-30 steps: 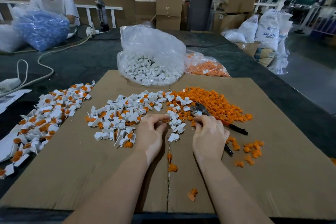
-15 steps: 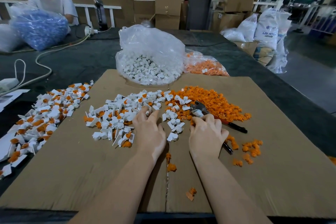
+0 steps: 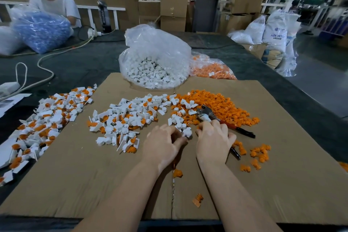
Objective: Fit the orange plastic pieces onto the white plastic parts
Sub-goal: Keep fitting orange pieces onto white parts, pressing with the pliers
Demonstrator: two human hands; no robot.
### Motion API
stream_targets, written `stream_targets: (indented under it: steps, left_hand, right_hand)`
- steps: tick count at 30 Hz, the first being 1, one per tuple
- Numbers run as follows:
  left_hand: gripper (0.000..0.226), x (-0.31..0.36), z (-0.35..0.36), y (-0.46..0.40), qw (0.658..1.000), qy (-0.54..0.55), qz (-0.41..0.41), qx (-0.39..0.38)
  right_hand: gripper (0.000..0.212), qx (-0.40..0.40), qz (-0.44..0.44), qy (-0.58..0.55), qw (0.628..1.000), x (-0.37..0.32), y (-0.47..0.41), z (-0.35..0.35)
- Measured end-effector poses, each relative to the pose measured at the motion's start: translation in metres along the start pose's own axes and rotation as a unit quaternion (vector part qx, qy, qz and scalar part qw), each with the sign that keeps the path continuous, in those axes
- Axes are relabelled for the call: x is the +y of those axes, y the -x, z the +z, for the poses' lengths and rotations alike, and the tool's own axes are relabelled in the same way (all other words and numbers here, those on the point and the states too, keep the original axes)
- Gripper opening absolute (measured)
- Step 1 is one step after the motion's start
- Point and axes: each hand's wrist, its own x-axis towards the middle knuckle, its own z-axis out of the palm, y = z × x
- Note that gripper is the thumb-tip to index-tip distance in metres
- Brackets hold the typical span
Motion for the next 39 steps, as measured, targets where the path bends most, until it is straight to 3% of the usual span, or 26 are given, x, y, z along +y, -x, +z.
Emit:
stream_targets:
  steps: [2, 6, 11, 18, 25, 39]
  left_hand:
    - [0.014, 0.0, -0.001, -0.001, 0.999, 0.051, 0.012, -0.013]
    - [0.009, -0.002, -0.001, -0.002, 0.996, 0.089, 0.009, -0.014]
    - [0.034, -0.001, 0.001, -0.003, 0.998, 0.041, 0.026, -0.031]
    - [0.036, 0.001, -0.005, -0.001, 0.996, 0.075, 0.032, -0.043]
    - [0.012, -0.001, -0.006, -0.002, 0.99, 0.142, -0.006, 0.024]
    - [0.019, -0.004, -0.002, -0.004, 0.991, 0.121, -0.039, 0.05]
  right_hand:
    - [0.015, 0.011, -0.004, -0.011, 1.0, -0.001, 0.001, 0.0]
    - [0.002, 0.056, -0.016, -0.022, 0.998, -0.004, 0.003, 0.001]
    - [0.009, 0.08, -0.049, -0.054, 0.994, -0.002, 0.003, 0.003]
    - [0.013, 0.045, -0.064, -0.114, 0.99, 0.002, 0.001, 0.004]
    - [0.005, 0.062, -0.099, -0.193, 0.974, -0.005, 0.006, -0.006]
    - [0.01, -0.003, -0.155, -0.203, 0.967, -0.003, 0.008, -0.003]
